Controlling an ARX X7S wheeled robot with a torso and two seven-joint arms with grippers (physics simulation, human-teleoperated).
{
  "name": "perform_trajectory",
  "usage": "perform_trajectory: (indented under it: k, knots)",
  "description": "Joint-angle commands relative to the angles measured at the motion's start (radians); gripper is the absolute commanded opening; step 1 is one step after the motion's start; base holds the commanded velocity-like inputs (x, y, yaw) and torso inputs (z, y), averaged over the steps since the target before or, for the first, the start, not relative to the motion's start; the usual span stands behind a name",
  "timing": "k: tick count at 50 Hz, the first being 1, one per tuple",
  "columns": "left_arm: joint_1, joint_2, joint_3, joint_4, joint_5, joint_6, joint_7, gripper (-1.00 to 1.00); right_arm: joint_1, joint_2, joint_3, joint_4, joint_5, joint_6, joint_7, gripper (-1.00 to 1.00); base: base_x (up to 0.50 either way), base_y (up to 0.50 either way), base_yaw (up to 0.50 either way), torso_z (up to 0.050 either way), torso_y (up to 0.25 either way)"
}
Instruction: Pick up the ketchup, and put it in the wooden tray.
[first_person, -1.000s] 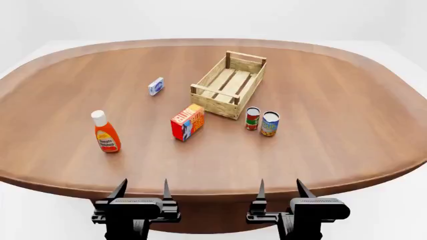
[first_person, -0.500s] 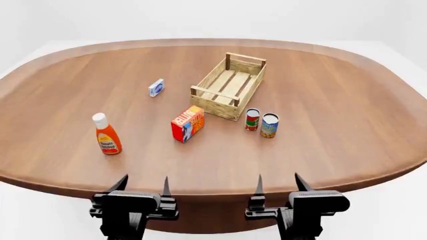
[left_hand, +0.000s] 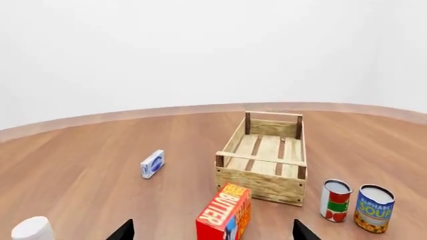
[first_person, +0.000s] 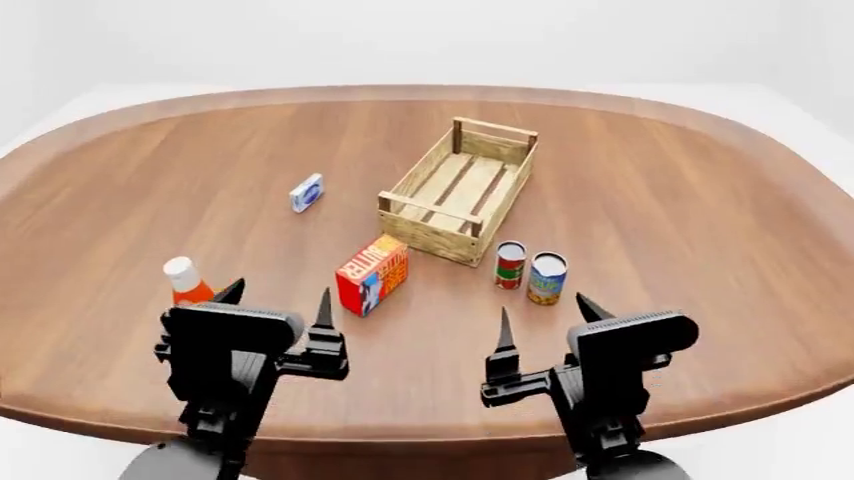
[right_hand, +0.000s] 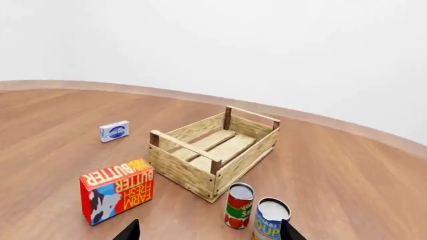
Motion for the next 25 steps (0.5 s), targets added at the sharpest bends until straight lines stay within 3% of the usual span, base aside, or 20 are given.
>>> perform_trajectory:
  k: [1, 11, 25]
  knots:
    - [-0.098, -0.028, -0.026, 0.16, -0.072, -0.217, -0.002, 1.0, 0.089, 0.041, -0.02, -0.142, 0.017, 0.212, -0.02, 1.0, 0.47, 0.0, 0.0, 0.0, 0.0]
    - [-0.186, -0.04, -0.059, 0.267, -0.135, -0.379, -0.012, 1.0, 0.139, 0.048, -0.005, -0.221, 0.041, 0.31, -0.022, 1.0, 0.47, 0.0, 0.0, 0.0, 0.0]
    - [-0.207, -0.052, -0.082, 0.286, -0.155, -0.408, -0.02, 1.0, 0.196, 0.055, -0.012, -0.225, 0.051, 0.343, -0.022, 1.0, 0.48, 0.0, 0.0, 0.0, 0.0]
